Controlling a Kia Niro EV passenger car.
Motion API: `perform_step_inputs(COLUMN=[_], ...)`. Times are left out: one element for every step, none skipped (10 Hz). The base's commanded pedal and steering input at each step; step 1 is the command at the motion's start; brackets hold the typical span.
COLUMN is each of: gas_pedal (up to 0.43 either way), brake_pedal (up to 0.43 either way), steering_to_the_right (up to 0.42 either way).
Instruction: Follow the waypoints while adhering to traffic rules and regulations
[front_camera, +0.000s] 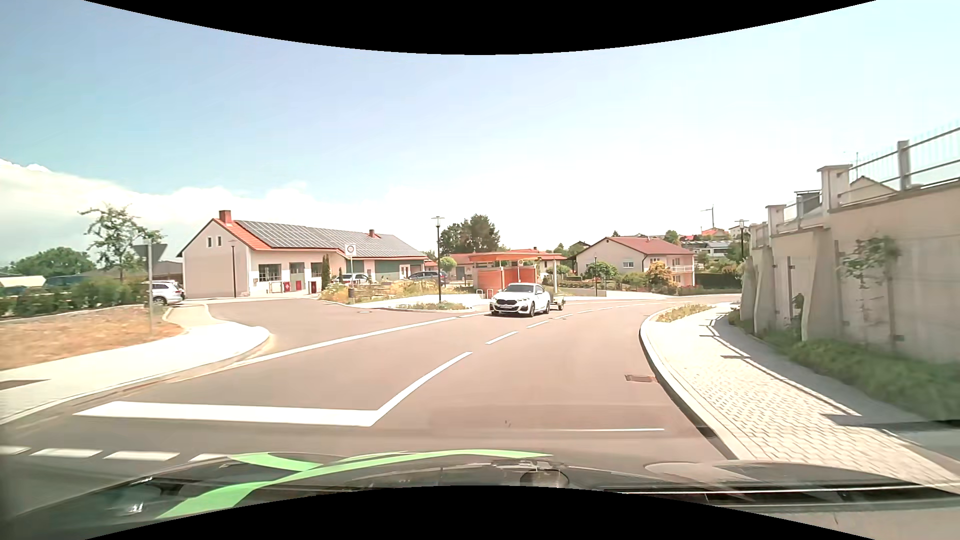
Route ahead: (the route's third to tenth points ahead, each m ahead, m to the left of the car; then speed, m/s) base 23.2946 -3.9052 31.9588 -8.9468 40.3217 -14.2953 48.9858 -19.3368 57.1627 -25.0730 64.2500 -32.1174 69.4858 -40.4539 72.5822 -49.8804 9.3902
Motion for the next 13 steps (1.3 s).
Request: perform_step_inputs(gas_pedal=[0.118, 0.118, 0.118, 0.13, 0.13, 0.138, 0.138, 0.138, 0.138, 0.138, 0.138, 0.15, 0.15], brake_pedal=[0.0, 0.0, 0.0, 0.0, 0.0, 0.0, 0.0, 0.0, 0.0, 0.0, 0.0, 0.0, 0.0], steering_to_the_right=[0.071, 0.071, 0.071, 0.071, 0.071, 0.071, 0.071, 0.071, 0.071, 0.071, 0.071, 0.071, 0.07])
